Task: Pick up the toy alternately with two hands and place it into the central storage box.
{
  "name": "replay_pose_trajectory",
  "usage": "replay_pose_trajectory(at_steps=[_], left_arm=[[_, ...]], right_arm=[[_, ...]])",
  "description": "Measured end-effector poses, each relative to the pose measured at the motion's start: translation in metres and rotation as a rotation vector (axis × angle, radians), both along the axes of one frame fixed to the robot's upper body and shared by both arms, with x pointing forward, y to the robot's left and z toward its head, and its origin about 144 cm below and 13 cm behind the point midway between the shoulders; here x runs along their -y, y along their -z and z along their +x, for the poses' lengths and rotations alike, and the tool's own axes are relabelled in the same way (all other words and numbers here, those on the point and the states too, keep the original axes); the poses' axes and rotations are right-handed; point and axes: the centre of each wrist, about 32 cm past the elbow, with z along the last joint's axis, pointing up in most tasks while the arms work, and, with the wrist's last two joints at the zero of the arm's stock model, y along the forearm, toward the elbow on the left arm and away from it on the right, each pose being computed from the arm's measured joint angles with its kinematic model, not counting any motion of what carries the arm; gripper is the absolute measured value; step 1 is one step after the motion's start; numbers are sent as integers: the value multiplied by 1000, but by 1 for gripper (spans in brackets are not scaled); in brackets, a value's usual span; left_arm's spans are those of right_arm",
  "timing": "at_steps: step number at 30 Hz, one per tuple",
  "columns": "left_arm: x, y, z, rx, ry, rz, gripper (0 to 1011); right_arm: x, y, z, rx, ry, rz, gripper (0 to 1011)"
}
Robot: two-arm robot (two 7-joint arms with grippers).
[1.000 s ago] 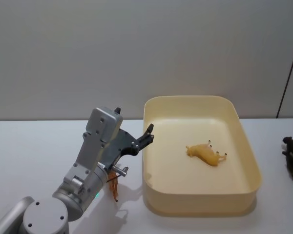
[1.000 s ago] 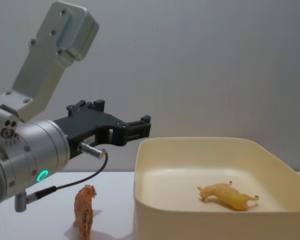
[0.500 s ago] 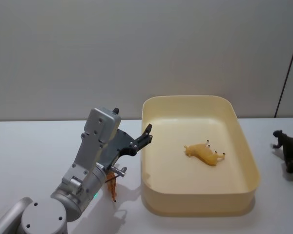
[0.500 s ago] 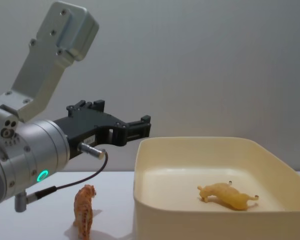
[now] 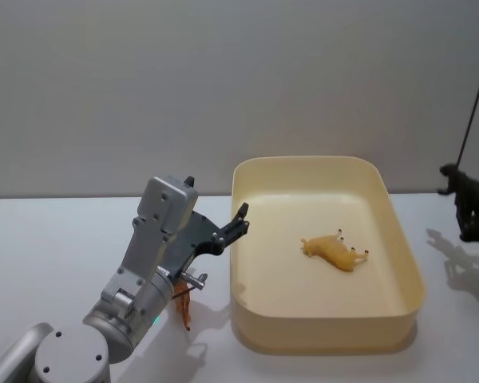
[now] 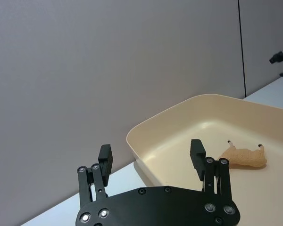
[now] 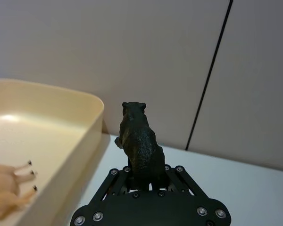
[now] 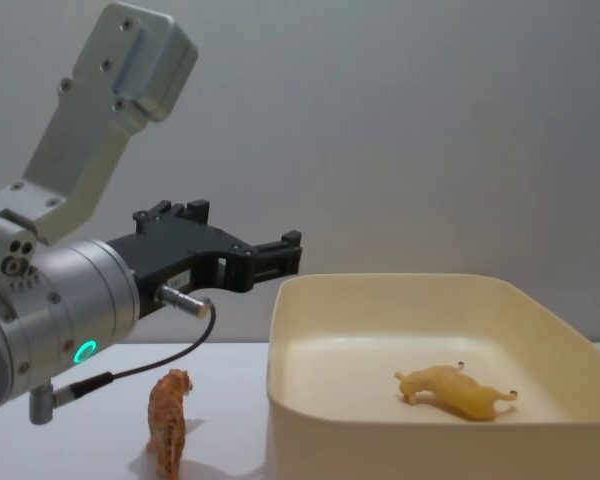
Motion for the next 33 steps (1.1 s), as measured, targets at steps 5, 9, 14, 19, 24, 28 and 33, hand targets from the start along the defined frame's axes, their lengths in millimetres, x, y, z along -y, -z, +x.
replay_pose_trajectory(at_steps=[5,9,14,19,24,28,33], left_arm=[[0,0,0,0,0,0,1001],[0,0,0,0,0,0,1001],[0,0,0,0,0,0,1001],[0,0,0,0,0,0,1001],[0,0,0,0,0,0,1001],[0,0,0,0,0,0,1001],[0,0,0,0,0,0,1001]], right_arm=[[-6,-14,1,34,-30,28,182],[-14,-26,3,35,-63,42,182],[-25,-35,7,13,-96,47,182],[-41,-44,16,-22,-133,40,182],[-55,-48,23,-42,-162,39,182],[-65,-51,28,-57,-184,37,268],[-72,-53,32,-66,-200,35,407]])
